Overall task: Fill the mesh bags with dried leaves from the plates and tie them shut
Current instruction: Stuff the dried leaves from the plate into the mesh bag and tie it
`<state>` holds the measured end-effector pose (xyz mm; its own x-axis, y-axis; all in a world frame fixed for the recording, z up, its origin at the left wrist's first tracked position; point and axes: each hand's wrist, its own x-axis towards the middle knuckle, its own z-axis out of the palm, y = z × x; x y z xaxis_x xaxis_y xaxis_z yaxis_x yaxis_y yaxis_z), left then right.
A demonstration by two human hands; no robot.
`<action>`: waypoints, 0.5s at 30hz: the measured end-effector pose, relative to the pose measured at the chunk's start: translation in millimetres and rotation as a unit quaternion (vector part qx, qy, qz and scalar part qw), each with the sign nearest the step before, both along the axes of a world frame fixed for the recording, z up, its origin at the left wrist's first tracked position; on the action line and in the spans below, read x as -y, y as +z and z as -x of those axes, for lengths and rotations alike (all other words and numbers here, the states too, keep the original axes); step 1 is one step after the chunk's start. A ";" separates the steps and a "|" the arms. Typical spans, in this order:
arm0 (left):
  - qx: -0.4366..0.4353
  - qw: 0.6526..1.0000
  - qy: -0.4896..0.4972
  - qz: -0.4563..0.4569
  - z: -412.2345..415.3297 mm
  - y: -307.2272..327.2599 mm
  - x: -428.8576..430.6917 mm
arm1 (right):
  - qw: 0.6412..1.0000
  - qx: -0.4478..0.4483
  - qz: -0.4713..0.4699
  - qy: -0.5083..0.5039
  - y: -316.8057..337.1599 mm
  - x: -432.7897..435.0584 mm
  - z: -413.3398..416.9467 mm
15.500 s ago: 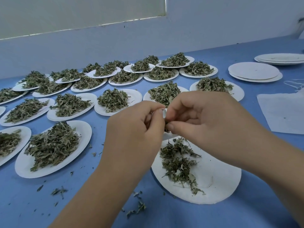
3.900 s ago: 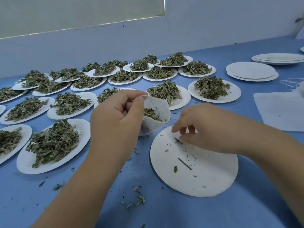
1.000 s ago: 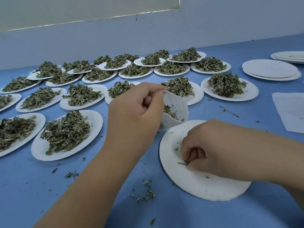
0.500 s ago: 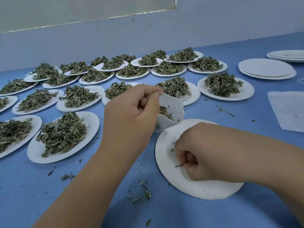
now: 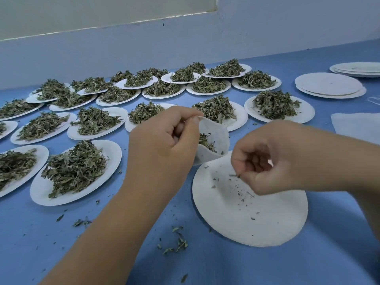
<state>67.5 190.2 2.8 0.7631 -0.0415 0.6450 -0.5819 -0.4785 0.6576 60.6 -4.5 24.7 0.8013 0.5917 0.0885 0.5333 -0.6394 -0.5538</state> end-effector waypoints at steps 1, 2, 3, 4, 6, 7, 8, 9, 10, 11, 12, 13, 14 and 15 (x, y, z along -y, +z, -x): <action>0.005 1.000 0.001 -0.008 0.2 -0.2 0.2 | 0.999 0.002 -0.032 -0.001 3.1 1.6 -0.1; 0.009 1.000 0.003 -0.015 0.4 -0.5 0.5 | 0.998 0.007 -0.069 -0.003 6.0 2.6 0.0; 0.012 1.000 0.005 -0.022 0.6 -1.0 0.9 | 0.994 0.017 -0.104 -0.010 8.2 3.3 0.3; 0.014 0.999 0.007 -0.030 0.7 -1.5 1.3 | 0.990 0.031 -0.137 -0.020 9.2 3.7 0.4; 0.014 0.999 0.013 -0.046 0.6 -3.0 2.6 | 0.979 0.067 -0.187 -0.046 10.0 1.6 0.6; 0.013 0.999 0.015 -0.050 0.4 -3.6 3.5 | 0.975 0.084 -0.200 -0.057 9.8 -0.5 0.7; 0.012 0.999 0.014 -0.051 0.6 -4.3 4.6 | 0.972 0.099 -0.204 -0.065 8.8 -2.5 0.6; 0.011 0.999 0.012 -0.050 1.0 -4.9 5.7 | 0.971 0.117 -0.195 -0.073 7.1 -4.7 0.3; 0.010 0.999 0.011 -0.048 1.5 -5.3 6.9 | 0.972 0.135 -0.174 -0.081 5.6 -7.3 0.5; 0.010 0.999 0.010 -0.047 2.0 -5.6 8.1 | 0.974 0.147 -0.151 -0.085 4.0 -10.3 0.4; 0.011 0.999 0.011 -0.047 2.4 -6.0 9.1 | 0.975 0.152 -0.132 -0.090 2.3 -13.6 0.2; 0.011 0.999 0.013 -0.046 2.5 -6.3 9.9 | 0.977 0.153 -0.118 -0.094 0.8 -16.2 -0.1; 0.010 0.999 0.014 -0.046 2.4 -6.7 10.5 | 0.978 0.150 -0.108 -0.099 -0.8 -18.3 -0.7; 0.008 0.999 0.016 -0.046 2.0 -6.9 11.0 | 0.979 0.144 -0.101 -0.103 -2.1 -19.6 -1.8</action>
<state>65.6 179.2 -4.1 0.7539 -0.0779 0.6523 -0.5764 -0.5548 0.5999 62.4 15.1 22.6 0.8262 0.3681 0.4265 0.5576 -0.6428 -0.5252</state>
